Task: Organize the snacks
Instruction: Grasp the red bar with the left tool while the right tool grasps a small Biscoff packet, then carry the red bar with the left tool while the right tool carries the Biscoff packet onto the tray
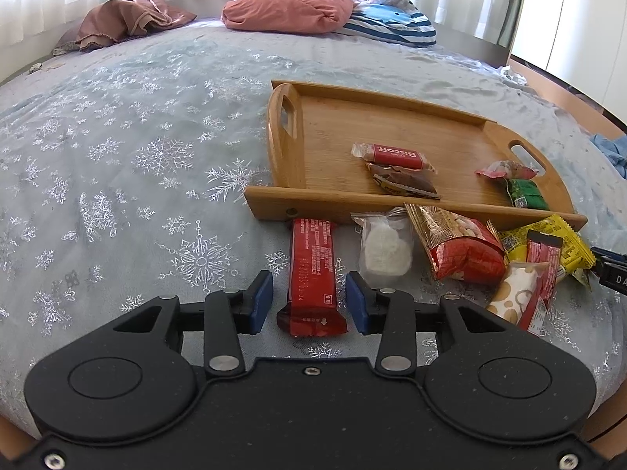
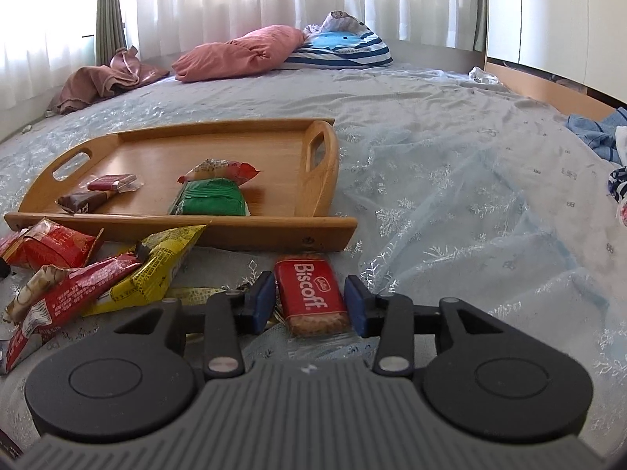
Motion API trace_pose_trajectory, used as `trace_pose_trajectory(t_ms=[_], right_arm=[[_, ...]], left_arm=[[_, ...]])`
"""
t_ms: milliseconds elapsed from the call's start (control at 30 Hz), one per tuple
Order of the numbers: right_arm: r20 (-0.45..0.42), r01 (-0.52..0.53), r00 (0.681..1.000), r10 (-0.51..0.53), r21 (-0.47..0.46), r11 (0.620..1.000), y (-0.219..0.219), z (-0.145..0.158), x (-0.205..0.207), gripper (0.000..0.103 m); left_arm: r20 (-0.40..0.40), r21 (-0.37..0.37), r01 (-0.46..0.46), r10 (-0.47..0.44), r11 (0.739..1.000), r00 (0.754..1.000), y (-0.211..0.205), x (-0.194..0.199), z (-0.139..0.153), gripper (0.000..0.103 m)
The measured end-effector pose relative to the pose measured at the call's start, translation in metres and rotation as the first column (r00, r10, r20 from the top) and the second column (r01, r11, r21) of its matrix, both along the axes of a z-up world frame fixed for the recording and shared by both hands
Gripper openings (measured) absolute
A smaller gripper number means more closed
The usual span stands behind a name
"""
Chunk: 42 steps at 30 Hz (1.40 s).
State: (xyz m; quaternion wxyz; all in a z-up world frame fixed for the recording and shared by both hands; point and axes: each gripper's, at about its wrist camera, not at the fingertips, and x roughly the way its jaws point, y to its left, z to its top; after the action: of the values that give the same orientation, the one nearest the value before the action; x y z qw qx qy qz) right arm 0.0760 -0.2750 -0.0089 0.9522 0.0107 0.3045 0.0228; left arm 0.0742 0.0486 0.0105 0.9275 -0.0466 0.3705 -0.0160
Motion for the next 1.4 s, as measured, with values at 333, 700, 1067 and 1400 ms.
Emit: trace_pose_trajectory(t_ms=[333,700,1067,1400], right_arm=[[0.019,0.028,0.999,-0.028,-0.025,0.999,0.01,0.005,-0.006,0.038],[0.034,0.075,0.997,-0.075,0.005,0.997,0.006,0.028,-0.02,0.035],[0.085,0.075,0.993,-0.079,0.045,0.996,0.006,0.051,-0.018,0.035],[0.078,0.057,0.995,-0.06,0.029,0.998,0.024,0.051,0.034,0.035]], left_arm=[[0.007,-0.019,0.009,-0.009,1.0,1.0,-0.001,-0.007,0.014,0.023],[0.069,-0.03,0.021,-0.019,0.999,0.997,-0.004,-0.018,0.038,0.023],[0.107,-0.031,0.039,-0.036,0.999,0.994,-0.009,-0.003,0.056,0.023],[0.109,-0.028,0.033,-0.03,0.999,0.994,-0.02,0.05,0.059,0.023]])
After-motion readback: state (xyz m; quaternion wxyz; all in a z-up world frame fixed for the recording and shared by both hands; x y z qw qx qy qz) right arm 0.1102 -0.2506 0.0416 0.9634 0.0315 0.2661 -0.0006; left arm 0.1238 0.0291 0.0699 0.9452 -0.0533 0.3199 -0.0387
